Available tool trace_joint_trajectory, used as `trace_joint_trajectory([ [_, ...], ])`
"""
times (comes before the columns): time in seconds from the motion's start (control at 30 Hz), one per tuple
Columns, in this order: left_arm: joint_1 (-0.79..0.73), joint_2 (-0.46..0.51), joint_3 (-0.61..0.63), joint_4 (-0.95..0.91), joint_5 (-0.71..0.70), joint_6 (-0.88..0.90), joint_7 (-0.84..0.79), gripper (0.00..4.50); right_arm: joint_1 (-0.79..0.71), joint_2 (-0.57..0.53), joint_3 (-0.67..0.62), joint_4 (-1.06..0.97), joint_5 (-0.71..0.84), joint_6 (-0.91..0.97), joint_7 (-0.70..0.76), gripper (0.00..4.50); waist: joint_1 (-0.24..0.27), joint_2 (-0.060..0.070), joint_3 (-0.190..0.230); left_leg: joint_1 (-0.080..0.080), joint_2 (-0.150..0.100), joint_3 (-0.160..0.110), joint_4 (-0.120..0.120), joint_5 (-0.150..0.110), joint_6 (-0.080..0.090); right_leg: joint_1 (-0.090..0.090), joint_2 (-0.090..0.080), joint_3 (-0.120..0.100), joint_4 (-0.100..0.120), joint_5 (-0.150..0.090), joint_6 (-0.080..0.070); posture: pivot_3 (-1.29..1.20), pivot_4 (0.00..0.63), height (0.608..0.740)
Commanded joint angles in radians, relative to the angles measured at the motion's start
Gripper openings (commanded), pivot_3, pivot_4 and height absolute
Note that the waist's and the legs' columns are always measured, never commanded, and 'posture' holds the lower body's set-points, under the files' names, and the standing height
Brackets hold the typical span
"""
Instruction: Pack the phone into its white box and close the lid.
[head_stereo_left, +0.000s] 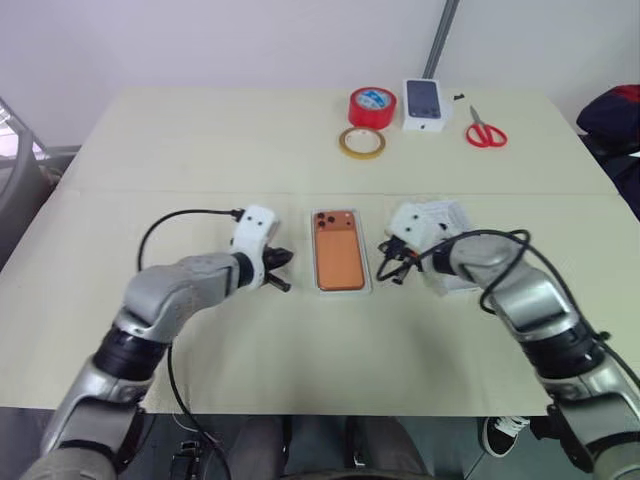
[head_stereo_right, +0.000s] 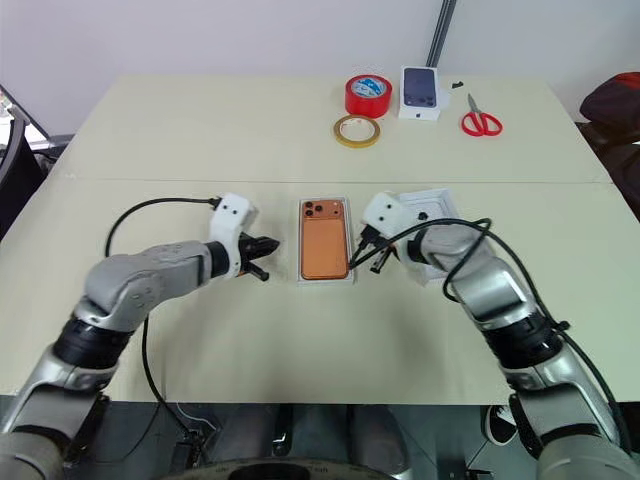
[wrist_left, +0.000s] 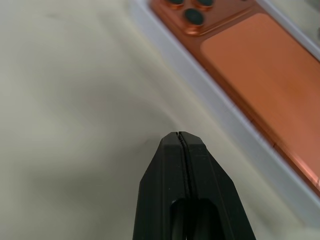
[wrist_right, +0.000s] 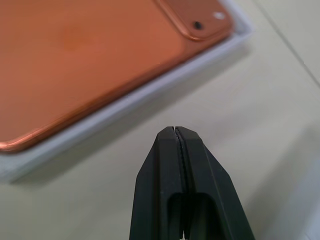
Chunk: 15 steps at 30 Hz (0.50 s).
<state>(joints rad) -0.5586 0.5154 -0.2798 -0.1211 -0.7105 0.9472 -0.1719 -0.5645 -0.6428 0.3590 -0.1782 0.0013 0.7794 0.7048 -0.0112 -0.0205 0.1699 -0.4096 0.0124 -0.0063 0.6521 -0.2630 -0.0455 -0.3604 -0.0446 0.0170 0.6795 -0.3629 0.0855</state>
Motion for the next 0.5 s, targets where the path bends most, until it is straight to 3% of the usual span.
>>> trace_joint_trajectory([
  [0.03, -0.044, -0.035, -0.019, 0.039, 0.085, -0.025, -0.063, 0.05, -0.035, 0.029, 0.023, 0.027, -0.045, -0.014, -0.026, 0.0, 0.0, 0.0, 0.0, 0.0, 0.0, 0.0, 0.0, 0.0, 0.0, 0.0, 0.0, 0.0, 0.0, 0.0, 0.0, 0.0, 0.15, 0.74],
  [0.3, -0.122, -0.115, -0.111, 0.095, 0.201, -0.017, -0.251, 0.05, -0.014, 0.045, 0.032, -0.054, -0.051, 0.013, 0.006, 0.0, 0.002, 0.0, 0.0, 0.0, 0.0, 0.0, 0.001, 0.0, 0.0, 0.0, 0.0, 0.0, 0.001, 0.0, 0.0, 0.0, 0.15, 0.74],
  [0.5, -0.139, -0.171, -0.185, 0.033, 0.214, 0.023, -0.394, 0.05, 0.104, -0.065, -0.015, -0.259, -0.02, 0.101, 0.058, 0.0, 0.017, 0.0, 0.0, -0.001, -0.001, 0.0, 0.001, 0.0, 0.001, 0.0, -0.001, 0.0, 0.0, 0.0, 0.0, 0.0, 0.15, 0.74],
])
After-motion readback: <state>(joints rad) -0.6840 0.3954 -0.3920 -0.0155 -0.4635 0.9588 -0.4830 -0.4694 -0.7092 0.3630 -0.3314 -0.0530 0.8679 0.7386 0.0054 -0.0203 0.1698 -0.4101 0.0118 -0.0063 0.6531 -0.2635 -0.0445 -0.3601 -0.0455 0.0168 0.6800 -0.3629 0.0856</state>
